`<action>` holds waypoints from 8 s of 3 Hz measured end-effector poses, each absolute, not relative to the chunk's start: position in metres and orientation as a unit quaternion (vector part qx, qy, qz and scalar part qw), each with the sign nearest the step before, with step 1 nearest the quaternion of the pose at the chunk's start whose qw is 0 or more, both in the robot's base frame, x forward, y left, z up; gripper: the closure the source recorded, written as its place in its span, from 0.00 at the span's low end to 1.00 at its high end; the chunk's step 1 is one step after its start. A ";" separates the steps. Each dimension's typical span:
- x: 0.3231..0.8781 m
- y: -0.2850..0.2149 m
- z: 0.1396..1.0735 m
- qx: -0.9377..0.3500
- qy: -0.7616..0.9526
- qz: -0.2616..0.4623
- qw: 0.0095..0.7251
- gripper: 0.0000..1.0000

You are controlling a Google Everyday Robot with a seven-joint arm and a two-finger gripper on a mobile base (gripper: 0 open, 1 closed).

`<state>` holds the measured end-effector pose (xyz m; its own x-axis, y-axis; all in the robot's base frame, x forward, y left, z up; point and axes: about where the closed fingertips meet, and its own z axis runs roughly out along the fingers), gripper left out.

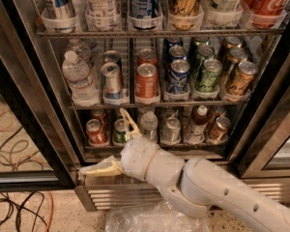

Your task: Pick water bottle from middle shelf of fridge

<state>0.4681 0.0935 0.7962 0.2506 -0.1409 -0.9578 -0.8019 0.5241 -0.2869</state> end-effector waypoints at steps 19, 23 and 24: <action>0.506 0.153 0.837 -0.204 0.540 0.158 0.801 0.36; 0.506 0.153 0.834 -0.201 0.543 0.153 0.801 0.26; 0.515 0.154 0.834 -0.201 0.548 0.152 0.798 0.34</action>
Offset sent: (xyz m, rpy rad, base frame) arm -0.0034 0.0546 0.0342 0.0793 0.0603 0.0600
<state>0.5150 0.1544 0.8338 0.3540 0.0221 -0.9350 -0.4621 0.8733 -0.1543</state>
